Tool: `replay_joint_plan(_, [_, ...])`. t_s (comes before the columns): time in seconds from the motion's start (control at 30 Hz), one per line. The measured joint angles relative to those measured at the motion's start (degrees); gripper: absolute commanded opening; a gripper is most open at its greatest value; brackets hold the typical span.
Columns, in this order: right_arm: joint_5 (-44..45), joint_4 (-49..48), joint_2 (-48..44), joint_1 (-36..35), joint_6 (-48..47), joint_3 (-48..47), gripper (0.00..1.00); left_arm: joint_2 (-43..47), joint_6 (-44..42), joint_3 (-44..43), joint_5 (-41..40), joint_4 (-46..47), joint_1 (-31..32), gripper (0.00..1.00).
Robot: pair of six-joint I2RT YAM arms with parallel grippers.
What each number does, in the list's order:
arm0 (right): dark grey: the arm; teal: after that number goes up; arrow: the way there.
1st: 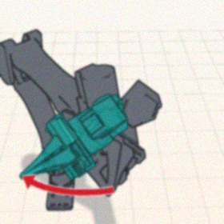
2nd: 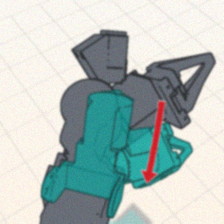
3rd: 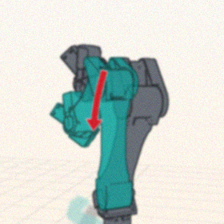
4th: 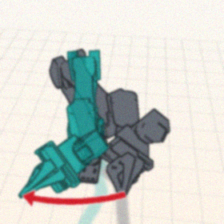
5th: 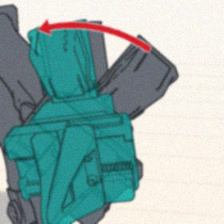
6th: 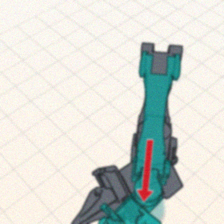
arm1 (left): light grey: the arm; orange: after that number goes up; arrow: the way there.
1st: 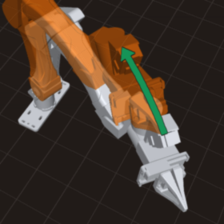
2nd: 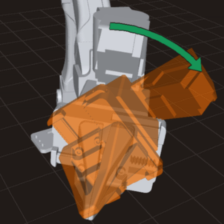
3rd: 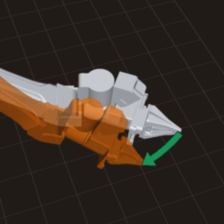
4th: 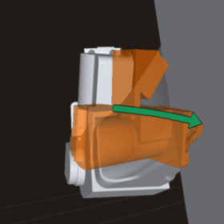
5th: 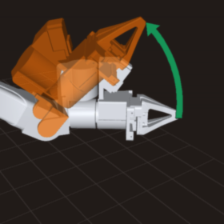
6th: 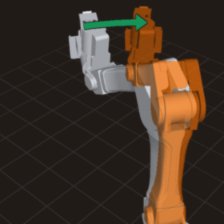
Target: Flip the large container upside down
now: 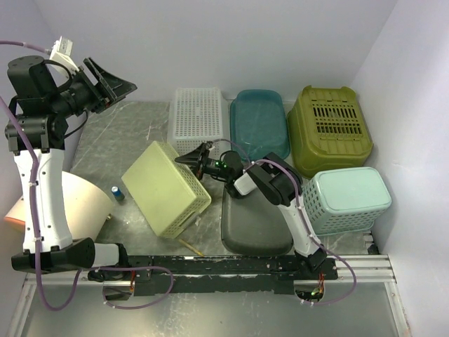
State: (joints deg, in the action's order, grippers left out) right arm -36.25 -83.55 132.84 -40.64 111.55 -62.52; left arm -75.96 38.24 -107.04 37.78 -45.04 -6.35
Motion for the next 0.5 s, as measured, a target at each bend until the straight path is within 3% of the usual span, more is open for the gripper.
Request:
replay_joint_plan(0.13, [-1.11, 13.92, -3.26, 1.66, -9.01, 0.17, 0.90, 0.00, 0.00, 0.39, 0.02, 0.26, 0.00, 0.76])
replay_joint_plan(0.3, [2.32, 47.25, -10.19, 2.49, -28.61, -6.86, 0.94, 0.00, 0.17, 1.40, 0.02, 0.87, 0.00, 0.76])
replay_joint_plan(0.5, [9.53, 69.07, -16.76, 2.36, -45.29, -13.29, 1.00, 0.02, 0.17, 2.36, 0.00, 1.44, 0.00, 0.76])
